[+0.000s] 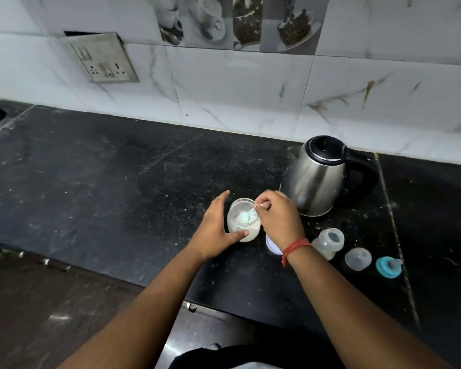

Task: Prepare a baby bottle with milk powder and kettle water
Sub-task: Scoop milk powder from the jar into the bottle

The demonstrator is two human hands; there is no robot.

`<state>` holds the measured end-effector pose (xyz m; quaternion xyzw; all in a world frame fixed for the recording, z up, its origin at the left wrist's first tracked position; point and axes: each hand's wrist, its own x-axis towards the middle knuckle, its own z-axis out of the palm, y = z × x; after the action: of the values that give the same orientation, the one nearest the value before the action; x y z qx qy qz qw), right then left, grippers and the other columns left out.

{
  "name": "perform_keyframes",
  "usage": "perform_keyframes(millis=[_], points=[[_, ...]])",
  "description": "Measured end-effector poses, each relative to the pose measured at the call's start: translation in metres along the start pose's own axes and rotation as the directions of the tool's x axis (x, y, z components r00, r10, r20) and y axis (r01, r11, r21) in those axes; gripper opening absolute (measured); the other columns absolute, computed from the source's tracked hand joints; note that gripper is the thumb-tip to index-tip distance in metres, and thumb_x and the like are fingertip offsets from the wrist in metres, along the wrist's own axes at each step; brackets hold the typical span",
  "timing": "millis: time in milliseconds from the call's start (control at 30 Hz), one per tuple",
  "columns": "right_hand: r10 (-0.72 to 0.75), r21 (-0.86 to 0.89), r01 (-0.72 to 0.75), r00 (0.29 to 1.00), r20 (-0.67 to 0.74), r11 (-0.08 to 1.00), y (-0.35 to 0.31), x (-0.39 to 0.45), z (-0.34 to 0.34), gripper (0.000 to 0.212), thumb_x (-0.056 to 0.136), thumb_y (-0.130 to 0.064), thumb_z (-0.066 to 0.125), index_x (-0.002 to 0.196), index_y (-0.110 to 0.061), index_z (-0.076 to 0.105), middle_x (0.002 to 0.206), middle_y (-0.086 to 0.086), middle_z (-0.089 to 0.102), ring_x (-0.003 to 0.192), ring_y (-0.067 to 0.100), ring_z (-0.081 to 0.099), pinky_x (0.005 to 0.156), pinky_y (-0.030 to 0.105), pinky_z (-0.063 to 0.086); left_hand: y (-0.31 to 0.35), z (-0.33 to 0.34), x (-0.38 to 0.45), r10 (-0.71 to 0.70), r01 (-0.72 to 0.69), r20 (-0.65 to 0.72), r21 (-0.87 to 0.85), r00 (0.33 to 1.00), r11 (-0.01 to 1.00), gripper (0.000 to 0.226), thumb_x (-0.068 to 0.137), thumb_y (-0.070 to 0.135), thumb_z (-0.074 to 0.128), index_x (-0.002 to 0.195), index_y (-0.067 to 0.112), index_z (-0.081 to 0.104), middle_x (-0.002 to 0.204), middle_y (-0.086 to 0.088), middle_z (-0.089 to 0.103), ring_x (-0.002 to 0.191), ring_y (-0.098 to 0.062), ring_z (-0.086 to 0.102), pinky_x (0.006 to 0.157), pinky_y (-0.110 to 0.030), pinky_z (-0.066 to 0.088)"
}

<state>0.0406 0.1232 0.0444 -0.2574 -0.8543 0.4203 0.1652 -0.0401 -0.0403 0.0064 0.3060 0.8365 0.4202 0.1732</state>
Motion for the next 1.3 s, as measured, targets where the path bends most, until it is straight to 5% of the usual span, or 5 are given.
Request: perform_keyframes(millis=[300,467,767,1167,1300], points=[[-0.118,-0.381,0.170,0.981,0.157,0.909,-0.004,0.006,0.020,0.002,0.093,-0.022,0.062,0.093,-0.024,0.063,0.098,-0.007,0.063,0.085,0.019,0.064,0.070,0.041,0.055,-0.005,-0.002,0.006,0.022,-0.017,0.093,-0.051,0.995,0.999,0.104,0.084,0.023,0.083,0.162,0.021,0.013,0.155,0.005,0.045,0.135,-0.003,0.044,0.112,-0.020,0.033],[-0.149,-0.322,0.148,0.989,0.020,0.935,-0.002,-0.002,0.010,0.006,0.094,-0.023,0.060,0.090,-0.023,0.064,0.097,-0.008,0.059,0.080,0.017,0.061,0.068,0.039,0.054,-0.005,-0.004,0.005,0.032,-0.024,0.066,-0.126,0.997,0.992,0.102,0.084,0.023,0.083,0.161,0.020,0.016,0.160,0.002,0.039,0.141,0.001,0.036,0.110,-0.005,0.028],[-0.172,-0.169,0.118,0.920,-0.353,0.978,0.005,-0.011,-0.057,0.009,0.092,-0.012,0.062,0.095,-0.017,0.068,0.101,-0.005,0.061,0.079,0.004,0.054,0.072,0.024,0.046,0.053,-0.006,0.008,0.313,-0.325,-0.125,-0.091,0.941,0.941,0.063,0.090,0.027,0.072,0.147,0.021,0.046,0.145,0.007,0.051,0.136,-0.002,0.048,0.113,-0.027,0.041],[0.124,0.071,-0.102,0.770,-0.626,0.992,0.071,0.003,-0.149,0.018,0.091,-0.002,0.062,0.102,-0.017,0.062,0.110,-0.004,0.052,0.079,0.002,0.057,0.077,0.015,0.052,0.092,0.090,0.021,0.240,-0.187,0.272,-0.207,0.932,0.960,0.079,0.087,0.035,0.078,0.153,0.026,0.034,0.154,0.009,0.044,0.143,0.000,0.040,0.121,-0.029,0.033],[0.177,0.069,-0.166,0.833,-0.524,0.984,0.096,0.017,-0.161,0.033,0.091,-0.005,0.065,0.123,-0.012,0.059,0.125,-0.001,0.048,0.101,0.012,0.060,0.093,0.025,0.053,0.090,0.118,0.027,0.142,-0.086,0.382,-0.160,0.913,0.983,0.094,0.083,0.031,0.084,0.157,0.020,0.026,0.159,0.009,0.037,0.146,-0.002,0.033,0.122,-0.025,0.027]])
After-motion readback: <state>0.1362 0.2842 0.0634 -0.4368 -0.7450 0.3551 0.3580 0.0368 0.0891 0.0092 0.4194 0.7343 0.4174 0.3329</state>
